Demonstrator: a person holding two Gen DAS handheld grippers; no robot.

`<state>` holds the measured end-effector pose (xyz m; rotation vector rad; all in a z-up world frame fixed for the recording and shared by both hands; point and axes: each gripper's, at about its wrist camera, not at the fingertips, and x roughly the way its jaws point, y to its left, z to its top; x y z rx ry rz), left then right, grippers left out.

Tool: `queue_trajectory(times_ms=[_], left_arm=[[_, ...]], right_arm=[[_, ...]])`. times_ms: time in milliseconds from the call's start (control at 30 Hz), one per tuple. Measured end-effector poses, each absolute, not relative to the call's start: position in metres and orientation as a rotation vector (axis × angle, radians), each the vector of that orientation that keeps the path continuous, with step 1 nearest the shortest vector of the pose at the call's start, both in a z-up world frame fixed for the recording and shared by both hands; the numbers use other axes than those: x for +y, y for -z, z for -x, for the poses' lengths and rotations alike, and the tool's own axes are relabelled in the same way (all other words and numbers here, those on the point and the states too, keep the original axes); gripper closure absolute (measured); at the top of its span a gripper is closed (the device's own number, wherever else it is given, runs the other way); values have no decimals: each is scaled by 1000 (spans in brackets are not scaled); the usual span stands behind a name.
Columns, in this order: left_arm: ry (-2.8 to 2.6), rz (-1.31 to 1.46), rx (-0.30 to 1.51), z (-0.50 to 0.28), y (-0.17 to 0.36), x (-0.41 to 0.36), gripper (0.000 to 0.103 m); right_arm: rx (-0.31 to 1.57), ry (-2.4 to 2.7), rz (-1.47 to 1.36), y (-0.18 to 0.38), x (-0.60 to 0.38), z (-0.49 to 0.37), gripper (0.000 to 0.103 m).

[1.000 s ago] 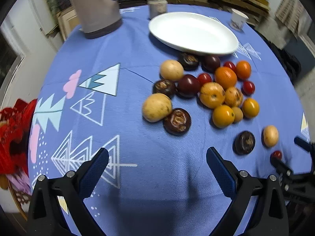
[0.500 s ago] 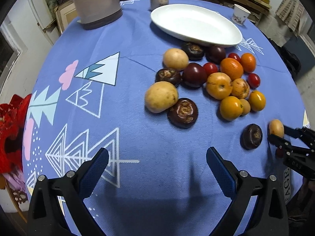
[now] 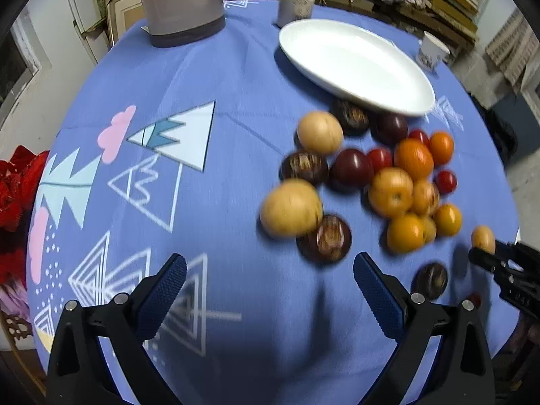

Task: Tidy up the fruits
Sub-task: 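Grasp the tan round pear with the right tool while the left tool grasps a yellow potato, then carry both fruits over the white plate and open both tools to release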

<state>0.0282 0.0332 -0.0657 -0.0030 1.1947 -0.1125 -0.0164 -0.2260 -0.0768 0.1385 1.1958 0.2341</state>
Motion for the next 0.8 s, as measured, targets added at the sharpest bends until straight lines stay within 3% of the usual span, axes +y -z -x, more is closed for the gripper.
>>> queue_trajectory(times_ms=[433, 800], left_arm=[[81, 42, 1256, -65, 82, 35, 4], [69, 109, 1326, -75, 98, 37, 4]], right_arm=[[1035, -286, -95, 27, -202, -72, 61], [1097, -246, -58, 73, -178, -177, 61]])
